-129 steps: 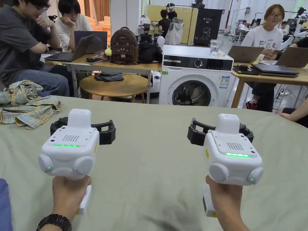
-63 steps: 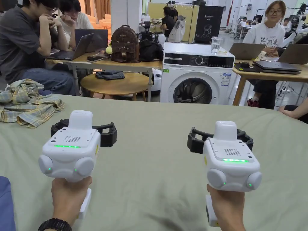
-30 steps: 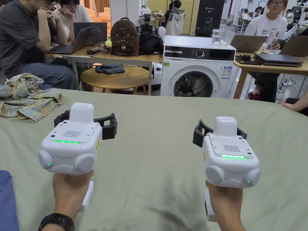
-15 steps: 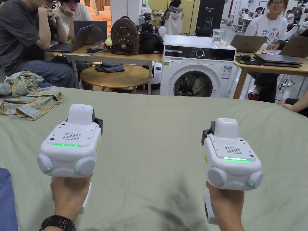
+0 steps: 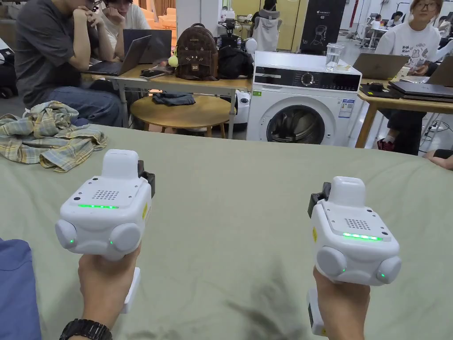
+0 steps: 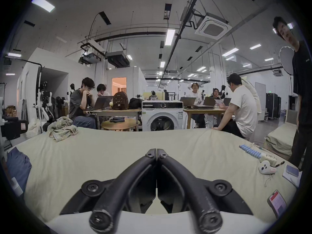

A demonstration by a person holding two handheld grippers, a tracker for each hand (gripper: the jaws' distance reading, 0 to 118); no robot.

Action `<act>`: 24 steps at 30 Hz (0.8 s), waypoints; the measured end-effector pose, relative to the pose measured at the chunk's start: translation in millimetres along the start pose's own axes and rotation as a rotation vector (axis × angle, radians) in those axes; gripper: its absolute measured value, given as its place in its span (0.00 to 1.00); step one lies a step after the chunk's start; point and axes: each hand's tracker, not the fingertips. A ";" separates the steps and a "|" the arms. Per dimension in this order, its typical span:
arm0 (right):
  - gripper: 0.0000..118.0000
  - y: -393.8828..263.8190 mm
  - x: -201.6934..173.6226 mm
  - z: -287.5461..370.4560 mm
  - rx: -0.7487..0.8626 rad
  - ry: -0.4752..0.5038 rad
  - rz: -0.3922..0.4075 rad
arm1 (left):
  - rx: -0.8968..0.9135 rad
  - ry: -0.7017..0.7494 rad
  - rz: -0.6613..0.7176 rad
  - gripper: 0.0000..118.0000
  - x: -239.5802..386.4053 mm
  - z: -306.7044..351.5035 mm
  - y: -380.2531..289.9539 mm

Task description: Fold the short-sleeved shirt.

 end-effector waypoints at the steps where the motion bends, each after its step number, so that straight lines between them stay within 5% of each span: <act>1: 0.00 1.0 -2.0 1.1 0.001 0.004 0.008 | -0.004 0.005 0.003 0.00 -2.0 0.4 0.0; 10: 0.00 8.6 -50.6 5.2 -0.003 0.070 0.029 | -0.066 0.090 -0.028 0.00 -39.1 13.0 7.8; 24: 0.00 -2.0 -179.9 17.8 -0.050 0.333 0.085 | -0.343 0.311 0.106 0.00 -196.7 73.0 -13.5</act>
